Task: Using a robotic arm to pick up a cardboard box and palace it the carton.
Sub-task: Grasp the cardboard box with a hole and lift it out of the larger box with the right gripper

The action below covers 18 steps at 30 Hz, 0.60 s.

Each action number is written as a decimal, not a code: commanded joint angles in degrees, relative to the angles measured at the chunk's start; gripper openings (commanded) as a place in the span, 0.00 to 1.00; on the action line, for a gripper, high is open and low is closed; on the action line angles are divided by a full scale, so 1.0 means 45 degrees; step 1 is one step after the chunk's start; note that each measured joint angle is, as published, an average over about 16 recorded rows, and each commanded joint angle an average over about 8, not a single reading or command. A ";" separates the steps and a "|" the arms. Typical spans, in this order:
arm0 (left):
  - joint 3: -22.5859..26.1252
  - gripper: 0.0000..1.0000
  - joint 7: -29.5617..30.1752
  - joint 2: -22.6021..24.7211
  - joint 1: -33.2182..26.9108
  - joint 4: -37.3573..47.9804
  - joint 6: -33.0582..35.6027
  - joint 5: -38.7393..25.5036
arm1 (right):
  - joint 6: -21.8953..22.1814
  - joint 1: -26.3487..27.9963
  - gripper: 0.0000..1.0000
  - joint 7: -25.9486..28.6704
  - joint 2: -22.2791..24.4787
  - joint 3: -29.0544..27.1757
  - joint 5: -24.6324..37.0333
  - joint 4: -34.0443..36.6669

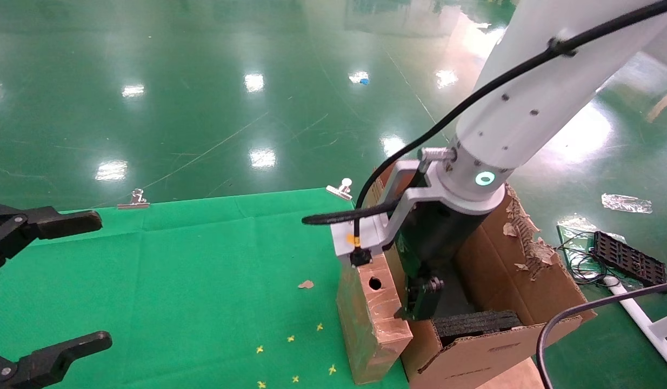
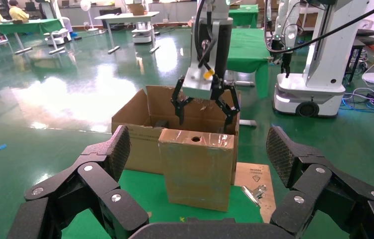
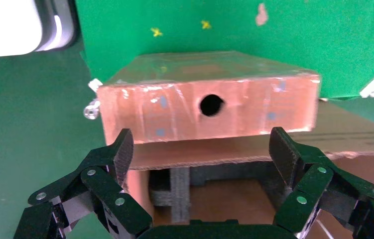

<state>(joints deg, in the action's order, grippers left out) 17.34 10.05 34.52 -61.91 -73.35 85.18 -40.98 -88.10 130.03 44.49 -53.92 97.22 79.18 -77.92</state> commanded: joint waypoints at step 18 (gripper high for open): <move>0.0011 1.00 -0.0006 -0.0005 -0.0003 0.0000 -0.0005 0.0008 | 0.0598 -0.0034 1.00 0.1190 -0.0137 0.0770 -0.0102 0.0067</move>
<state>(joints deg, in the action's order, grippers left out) 17.39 10.02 34.50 -61.92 -73.35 85.16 -40.95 -85.87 130.08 52.33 -54.10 100.76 78.13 -76.93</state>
